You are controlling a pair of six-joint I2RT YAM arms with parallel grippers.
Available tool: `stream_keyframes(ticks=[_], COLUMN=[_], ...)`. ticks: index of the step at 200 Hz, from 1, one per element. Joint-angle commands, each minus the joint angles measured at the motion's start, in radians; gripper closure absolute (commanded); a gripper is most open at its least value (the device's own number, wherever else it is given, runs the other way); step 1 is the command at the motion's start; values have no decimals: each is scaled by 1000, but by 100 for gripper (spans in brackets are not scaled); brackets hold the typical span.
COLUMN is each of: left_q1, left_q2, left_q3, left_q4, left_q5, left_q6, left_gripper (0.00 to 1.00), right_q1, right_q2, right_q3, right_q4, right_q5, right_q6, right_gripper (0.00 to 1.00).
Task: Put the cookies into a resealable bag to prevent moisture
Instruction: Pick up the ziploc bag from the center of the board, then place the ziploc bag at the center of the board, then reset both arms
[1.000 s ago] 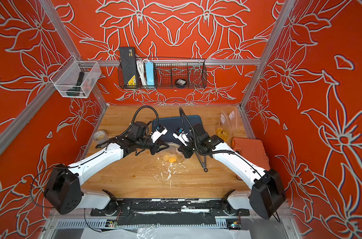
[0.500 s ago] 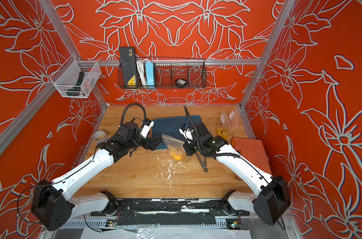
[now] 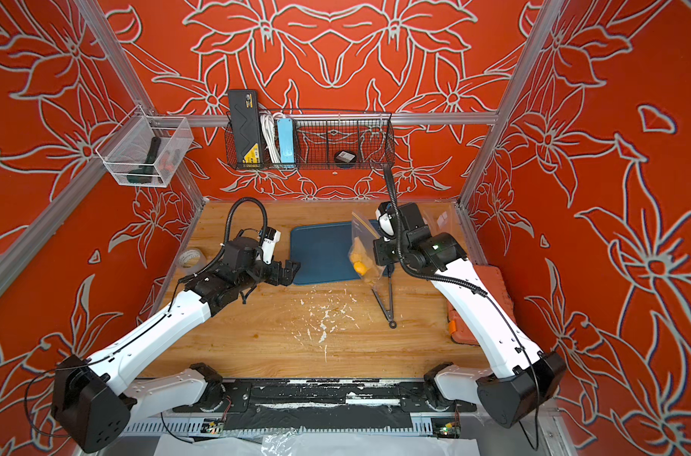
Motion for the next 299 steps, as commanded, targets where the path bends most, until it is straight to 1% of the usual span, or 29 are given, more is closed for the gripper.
stream_keyframes(ticks=[1, 14, 29, 42, 74, 87, 103, 105, 110, 115, 118, 126, 130, 138, 155, 165, 177, 187, 210, 226, 233, 241, 254, 261, 272, 288, 299], left_q1=[7, 7, 8, 7, 7, 8, 8, 8, 8, 8, 8, 8, 8, 10, 17, 19, 20, 23, 31, 47, 55, 66, 88, 95, 99, 108, 128], left_q2=[-40, -56, -76, -93, -118, -122, -136, -139, -140, -140, -175, -203, -215, -239, -285, -316, -362, -398, -455, -459, -449, -430, -390, -374, -348, -282, -204], left_q3=[-16, -24, -31, -32, -36, -41, -54, -55, -61, -66, -71, -85, -91, -97, -118, -150, -221, -294, -484, -593, -628, -661, -714, -739, -776, -818, -825], left_q4=[-3, -2, 0, -4, -17, -20, -12, -10, -5, 0, 4, 22, 30, 44, 97, 163, 277, 374, 605, 738, 775, 805, 874, 909, 979, 1109, 1179], left_q5=[28, 36, 46, 35, 15, 0, -19, -23, -33, -47, -57, -86, -104, -137, -205, -224, -245, -296, -385, -435, -484, -542, -592, -586, -570, -575, -570], left_q6=[-15, -5, 19, 30, 42, 31, 18, 16, 11, 5, 2, -4, -7, -12, -12, 10, 41, 36, 61, 100, 105, 96, 99, 126, 166, 189, 201], left_gripper=[1, 1, 1, 1, 1, 1, 1, 1, 1, 1, 1, 1, 1, 1, 1, 1, 1, 1, 1, 1, 1, 1, 1, 1, 1, 1, 1], right_q1=[-75, -120, -177, -217, -289, -306, -320, -321, -325, -324, -324, -324, -325, -324, -324, -325, -325, -325, -325, -325, -325, -324, -325, -324, -324, -326, -326], right_q2=[32, 56, 88, 115, 172, 198, 229, 232, 236, 236, 234, 219, 205, 172, 75, -19, -138, -234, -405, -488, -509, -519, -493, -460, -385, -263, -181], right_q3=[40, 53, 66, 72, 28, 2, -23, -26, -30, -31, -31, -28, -29, -33, -66, -130, -259, -389, -670, -796, -845, -892, -970, -1018, -1064, -1051, -1056], right_q4=[-14, 0, 12, 20, 77, 92, 92, 91, 92, 86, 83, 79, 82, 95, 146, 223, 346, 455, 655, 723, 764, 815, 937, 1037, 1160, 1224, 1325], right_q5=[35, 31, -14, -24, -29, -5, 62, 69, 83, 96, 101, 108, 106, 103, 111, 114, 127, 143, 205, 272, 299, 321, 380, 394, 384, 406, 398], right_q6=[3, -18, -38, -47, -59, -71, -86, -87, -94, -98, -98, -98, -96, -89, -78, -66, -43, -26, -15, -24, -35, -64, -74, -108, -160, -170, -198], right_gripper=[100, 100, 100, 100, 100, 100, 100, 98, 89, 78, 71, 52, 46, 40, 36, 34, 26, 19, 16, 12, 11, 11, 13, 13, 12, 7, 7])
